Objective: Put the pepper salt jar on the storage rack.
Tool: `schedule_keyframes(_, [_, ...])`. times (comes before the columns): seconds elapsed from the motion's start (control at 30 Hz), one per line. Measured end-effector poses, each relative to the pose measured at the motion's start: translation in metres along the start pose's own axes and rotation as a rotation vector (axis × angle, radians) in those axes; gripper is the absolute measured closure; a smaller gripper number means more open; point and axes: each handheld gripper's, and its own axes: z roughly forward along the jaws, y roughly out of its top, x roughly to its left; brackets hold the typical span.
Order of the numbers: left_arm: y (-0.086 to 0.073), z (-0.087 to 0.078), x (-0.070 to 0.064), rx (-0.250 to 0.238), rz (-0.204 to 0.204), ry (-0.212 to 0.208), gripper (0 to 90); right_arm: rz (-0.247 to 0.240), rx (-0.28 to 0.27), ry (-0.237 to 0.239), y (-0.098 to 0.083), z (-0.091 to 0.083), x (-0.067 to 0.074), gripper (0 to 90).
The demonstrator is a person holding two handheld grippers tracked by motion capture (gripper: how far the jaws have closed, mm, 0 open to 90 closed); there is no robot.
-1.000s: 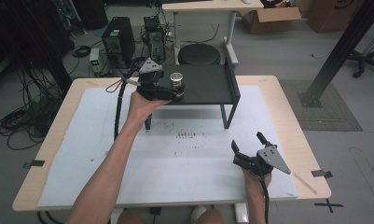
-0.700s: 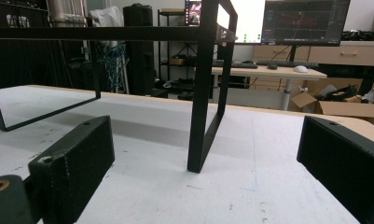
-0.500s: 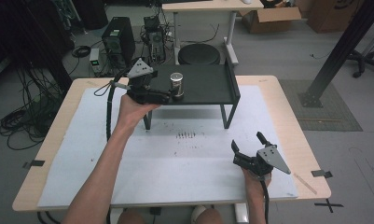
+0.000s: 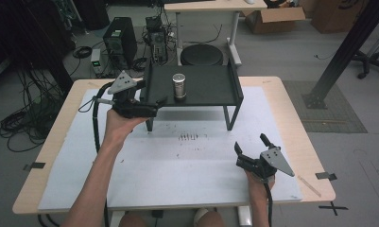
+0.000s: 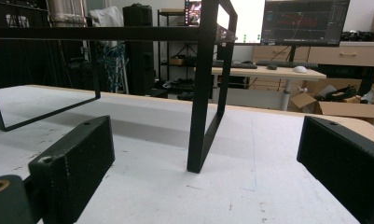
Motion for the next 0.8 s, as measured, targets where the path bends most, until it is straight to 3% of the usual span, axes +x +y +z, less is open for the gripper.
schedule_keyframes(0.5, [-0.041,-0.043,0.015,-0.03,-0.038,0.059,0.4,-0.002,-0.001,-0.003,0.0,0.0,0.0,3.5])
schedule_keyframes(0.67, [-0.057,-0.054,0.016,-0.029,-0.016,0.101,0.3,-0.004,-0.002,-0.003,0.0,0.0,0.0,3.6])
schedule_keyframes(0.8, [-0.072,-0.062,0.018,-0.035,-0.025,0.115,0.3,-0.003,-0.001,-0.003,0.0,0.0,0.0,3.6])
